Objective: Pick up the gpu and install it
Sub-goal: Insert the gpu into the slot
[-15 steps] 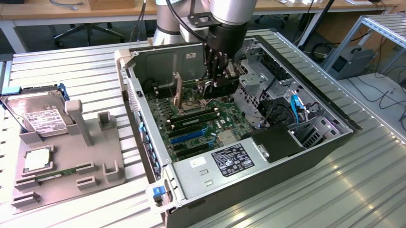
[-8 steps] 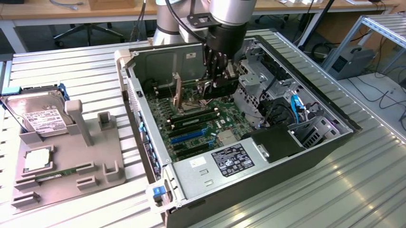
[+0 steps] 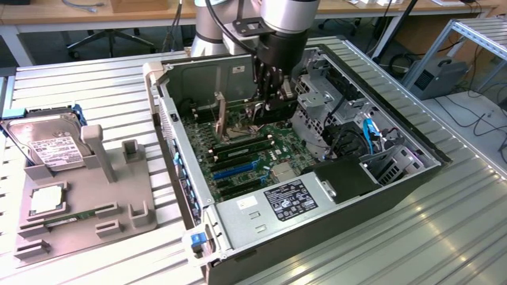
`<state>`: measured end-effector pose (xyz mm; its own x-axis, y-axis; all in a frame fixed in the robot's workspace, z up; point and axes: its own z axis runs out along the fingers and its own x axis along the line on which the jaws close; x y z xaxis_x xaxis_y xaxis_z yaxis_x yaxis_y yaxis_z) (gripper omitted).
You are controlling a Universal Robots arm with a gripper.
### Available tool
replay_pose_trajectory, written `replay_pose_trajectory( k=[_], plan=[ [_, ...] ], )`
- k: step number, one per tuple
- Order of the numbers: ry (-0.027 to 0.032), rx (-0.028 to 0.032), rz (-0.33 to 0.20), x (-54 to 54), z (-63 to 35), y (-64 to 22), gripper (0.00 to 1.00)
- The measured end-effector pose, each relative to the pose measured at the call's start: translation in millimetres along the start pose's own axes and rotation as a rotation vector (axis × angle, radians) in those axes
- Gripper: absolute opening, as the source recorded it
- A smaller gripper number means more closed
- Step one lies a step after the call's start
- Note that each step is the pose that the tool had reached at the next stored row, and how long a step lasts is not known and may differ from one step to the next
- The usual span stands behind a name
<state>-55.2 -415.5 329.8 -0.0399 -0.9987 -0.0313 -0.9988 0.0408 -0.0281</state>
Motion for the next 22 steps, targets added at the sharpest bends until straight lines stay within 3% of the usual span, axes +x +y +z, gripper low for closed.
replay_pose_trajectory(
  k=[14, 22],
  plan=[
    [0.0, 0.0, 0.0, 6.6, 0.7, 0.2, 0.27],
    [0.0, 0.0, 0.0, 24.1, 2.9, -0.4, 0.27]
  ],
)
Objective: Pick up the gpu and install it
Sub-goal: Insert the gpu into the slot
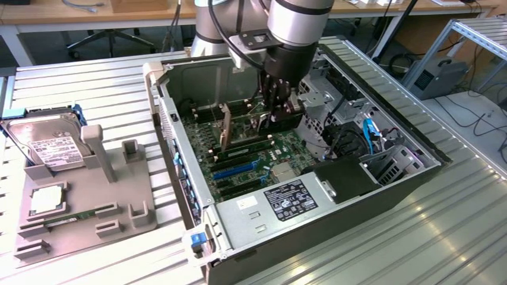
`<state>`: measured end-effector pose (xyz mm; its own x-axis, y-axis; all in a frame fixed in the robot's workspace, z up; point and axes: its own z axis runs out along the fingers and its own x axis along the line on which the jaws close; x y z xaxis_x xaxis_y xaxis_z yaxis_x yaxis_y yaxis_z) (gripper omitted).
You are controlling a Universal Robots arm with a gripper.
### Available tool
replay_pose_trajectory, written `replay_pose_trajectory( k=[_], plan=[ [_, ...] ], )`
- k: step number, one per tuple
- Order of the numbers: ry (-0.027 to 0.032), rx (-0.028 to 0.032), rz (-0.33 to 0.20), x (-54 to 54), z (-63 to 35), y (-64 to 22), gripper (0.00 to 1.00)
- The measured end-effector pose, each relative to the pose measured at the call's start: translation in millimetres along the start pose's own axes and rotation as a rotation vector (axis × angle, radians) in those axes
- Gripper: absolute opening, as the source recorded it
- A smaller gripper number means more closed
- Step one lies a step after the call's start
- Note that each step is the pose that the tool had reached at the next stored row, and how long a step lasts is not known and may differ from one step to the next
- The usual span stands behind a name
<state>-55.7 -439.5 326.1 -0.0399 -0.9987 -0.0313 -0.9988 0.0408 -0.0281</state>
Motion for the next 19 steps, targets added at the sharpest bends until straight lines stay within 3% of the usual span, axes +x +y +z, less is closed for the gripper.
replay_pose_trajectory(
  k=[5, 19],
  plan=[
    [0.0001, 0.0, 0.0, 8.0, 3.1, 4.1, 0.27],
    [0.0001, 0.0, 0.0, 11.3, 4.4, 5.0, 0.27]
  ],
)
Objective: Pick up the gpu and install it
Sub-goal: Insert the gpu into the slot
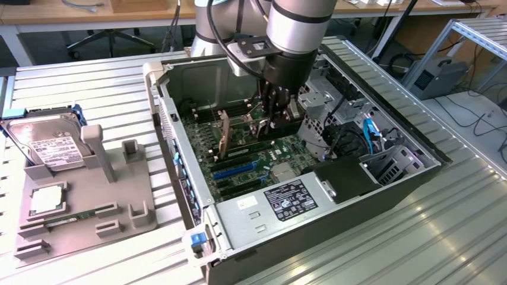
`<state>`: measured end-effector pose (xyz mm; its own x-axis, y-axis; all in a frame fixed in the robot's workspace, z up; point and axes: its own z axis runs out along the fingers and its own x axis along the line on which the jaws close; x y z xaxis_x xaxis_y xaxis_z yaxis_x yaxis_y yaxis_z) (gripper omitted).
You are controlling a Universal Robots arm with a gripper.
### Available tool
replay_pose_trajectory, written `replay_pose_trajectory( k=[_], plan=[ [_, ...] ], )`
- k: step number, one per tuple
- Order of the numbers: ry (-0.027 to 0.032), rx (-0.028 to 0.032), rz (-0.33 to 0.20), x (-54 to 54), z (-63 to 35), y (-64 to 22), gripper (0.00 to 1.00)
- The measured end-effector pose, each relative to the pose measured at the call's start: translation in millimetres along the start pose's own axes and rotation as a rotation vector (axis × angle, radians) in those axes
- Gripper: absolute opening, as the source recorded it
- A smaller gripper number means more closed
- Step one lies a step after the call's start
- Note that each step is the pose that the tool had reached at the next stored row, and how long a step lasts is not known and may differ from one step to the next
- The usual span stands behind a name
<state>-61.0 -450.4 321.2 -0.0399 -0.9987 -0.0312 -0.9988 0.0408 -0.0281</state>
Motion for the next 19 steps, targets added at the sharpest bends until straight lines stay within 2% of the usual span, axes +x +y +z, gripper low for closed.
replay_pose_trajectory(
  k=[19],
  plan=[
    [0.0, 0.0, 0.0, 3.4, 0.9, 0.8, 0.27]
  ],
)
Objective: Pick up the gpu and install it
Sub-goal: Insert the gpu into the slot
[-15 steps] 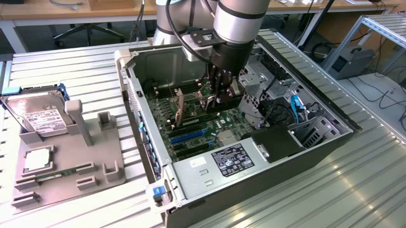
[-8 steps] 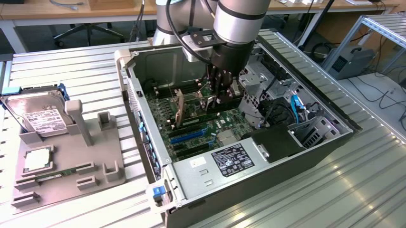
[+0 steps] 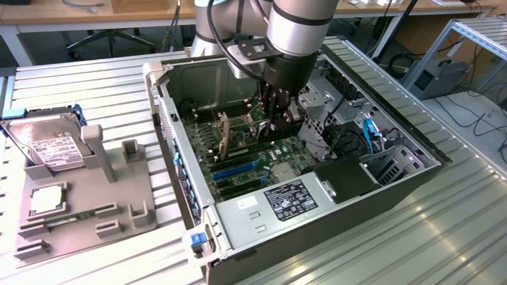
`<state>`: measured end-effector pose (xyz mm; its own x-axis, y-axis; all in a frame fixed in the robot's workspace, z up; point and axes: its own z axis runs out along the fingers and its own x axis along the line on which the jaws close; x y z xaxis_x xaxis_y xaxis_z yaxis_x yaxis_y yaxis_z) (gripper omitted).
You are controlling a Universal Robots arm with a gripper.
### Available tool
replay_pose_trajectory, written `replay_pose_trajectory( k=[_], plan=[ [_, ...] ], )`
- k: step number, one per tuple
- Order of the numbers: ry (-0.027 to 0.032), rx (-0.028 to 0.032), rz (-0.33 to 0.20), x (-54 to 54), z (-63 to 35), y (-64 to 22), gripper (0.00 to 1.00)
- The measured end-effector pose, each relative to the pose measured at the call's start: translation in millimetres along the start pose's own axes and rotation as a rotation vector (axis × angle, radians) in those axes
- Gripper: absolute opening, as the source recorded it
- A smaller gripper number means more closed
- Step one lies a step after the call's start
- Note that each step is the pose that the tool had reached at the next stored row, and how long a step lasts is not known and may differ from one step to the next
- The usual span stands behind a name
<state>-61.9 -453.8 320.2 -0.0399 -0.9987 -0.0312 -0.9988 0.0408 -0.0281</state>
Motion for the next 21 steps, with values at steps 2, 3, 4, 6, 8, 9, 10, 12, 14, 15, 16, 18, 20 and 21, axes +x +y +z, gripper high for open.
replay_pose_trajectory(
  k=[2, 3, 4, 6, 8, 9, 10, 12, 14, 15, 16, 18, 20, 21],
  plan=[
    [-0.0002, 0.0, 0.0, 0.3, 0.1, 0.1, 0.27],
    [0.0, 0.0, 0.0, 0.5, 0.1, 0.1, 0.27],
    [0.0, 0.0, 0.0, 0.7, 0.2, 0.2, 0.27],
    [0.0, 0.0, 0.0, 1.1, 0.3, 0.3, 0.27],
    [-0.0001, 0.0, 0.0, 1.5, 0.4, 0.4, 0.27],
    [0.0, 0.0, 0.0, 1.7, 0.5, 0.5, 0.27],
    [0.0, 0.0, 0.0, 1.9, 0.5, 0.5, 0.27],
    [-0.0001, 0.0, 0.0, 2.2, 0.6, 0.6, 0.27],
    [-0.0001, 0.0, 0.0, 2.6, 0.7, 0.6, 0.27],
    [-0.0001, 0.0, 0.0, 2.7, 0.8, 0.7, 0.27],
    [-0.0001, 0.0, 0.0, 2.8, 0.8, 0.7, 0.27],
    [-0.0001, 0.0, 0.0, 3.5, 1.0, 0.8, 0.27],
    [0.0, 0.0, 0.0, 4.0, 1.1, 0.9, 0.27],
    [0.0, 0.0, 0.0, 4.2, 1.2, 1.0, 0.27]
  ],
)
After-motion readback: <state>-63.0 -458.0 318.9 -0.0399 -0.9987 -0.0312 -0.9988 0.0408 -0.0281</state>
